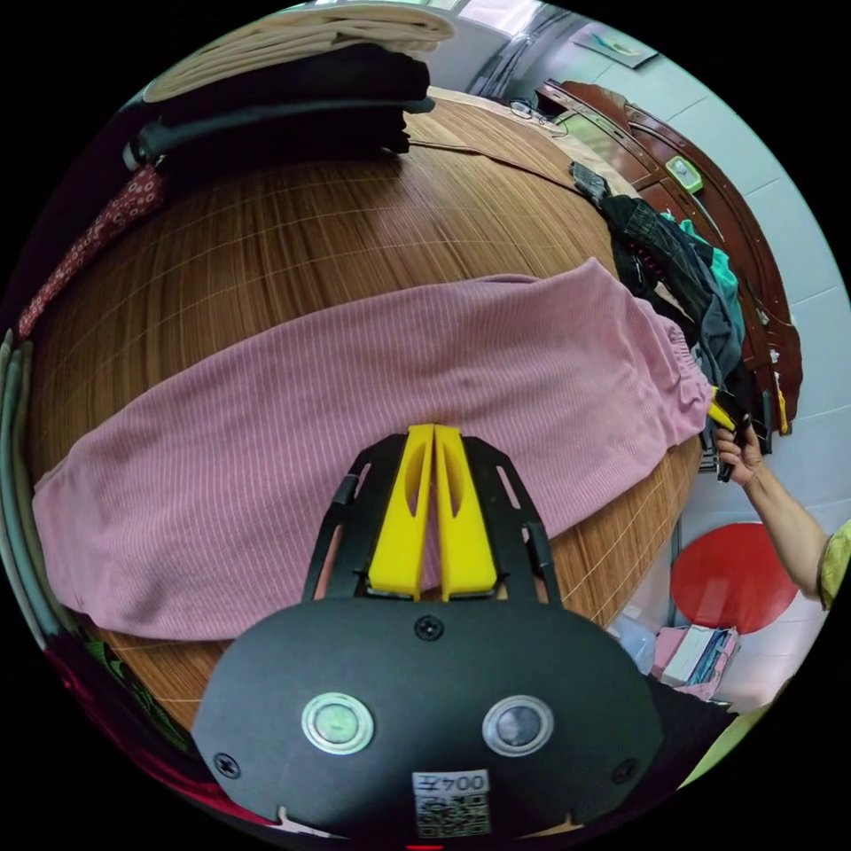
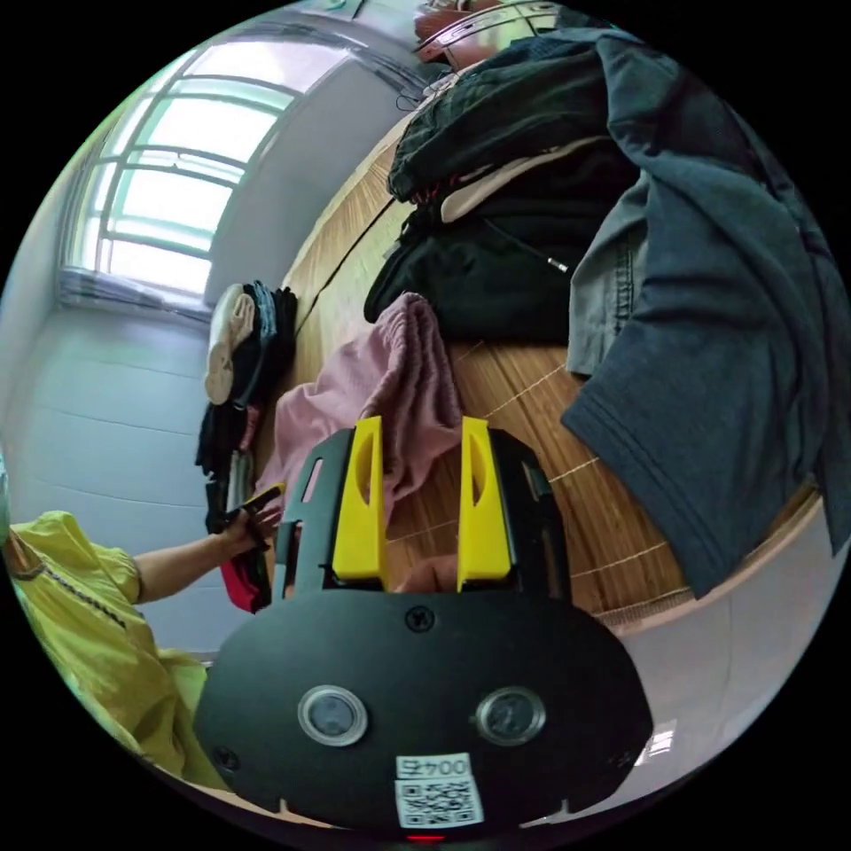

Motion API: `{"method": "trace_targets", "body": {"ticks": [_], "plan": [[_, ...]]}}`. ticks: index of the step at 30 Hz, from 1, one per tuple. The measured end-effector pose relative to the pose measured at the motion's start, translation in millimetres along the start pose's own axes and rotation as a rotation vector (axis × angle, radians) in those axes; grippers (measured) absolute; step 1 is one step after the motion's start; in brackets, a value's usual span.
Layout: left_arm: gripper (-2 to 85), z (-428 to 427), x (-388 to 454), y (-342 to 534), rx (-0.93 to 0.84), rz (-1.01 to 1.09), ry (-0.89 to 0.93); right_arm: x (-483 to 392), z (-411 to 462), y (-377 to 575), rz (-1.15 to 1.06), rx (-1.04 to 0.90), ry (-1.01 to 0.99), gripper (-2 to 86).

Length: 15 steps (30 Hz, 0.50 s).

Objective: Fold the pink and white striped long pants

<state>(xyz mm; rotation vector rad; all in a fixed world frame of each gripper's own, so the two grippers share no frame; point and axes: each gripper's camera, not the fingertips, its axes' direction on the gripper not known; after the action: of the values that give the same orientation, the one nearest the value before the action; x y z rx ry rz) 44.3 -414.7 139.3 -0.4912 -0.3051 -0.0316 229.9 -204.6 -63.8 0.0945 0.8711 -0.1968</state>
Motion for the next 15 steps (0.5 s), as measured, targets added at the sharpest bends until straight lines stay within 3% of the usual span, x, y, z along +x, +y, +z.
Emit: {"method": "trace_targets", "body": {"ticks": [4,13,15], "plan": [[0.6,4.1,-16.2,-3.6,0.003,-0.004,0.002,-1.2,29.3,2.0,-0.063,-0.088,0.188,11.6],[0.6,11.0,-55.9,-15.1,-0.021,-0.020,0.036,-6.5,25.5,7.4,-0.004,-0.084,0.328,3.4],[0.6,9.5,-59.8,-23.2,-0.080,0.063,0.036,-6.9,3.1,28.4,0.018,-0.085,0.367,3.3]]}}
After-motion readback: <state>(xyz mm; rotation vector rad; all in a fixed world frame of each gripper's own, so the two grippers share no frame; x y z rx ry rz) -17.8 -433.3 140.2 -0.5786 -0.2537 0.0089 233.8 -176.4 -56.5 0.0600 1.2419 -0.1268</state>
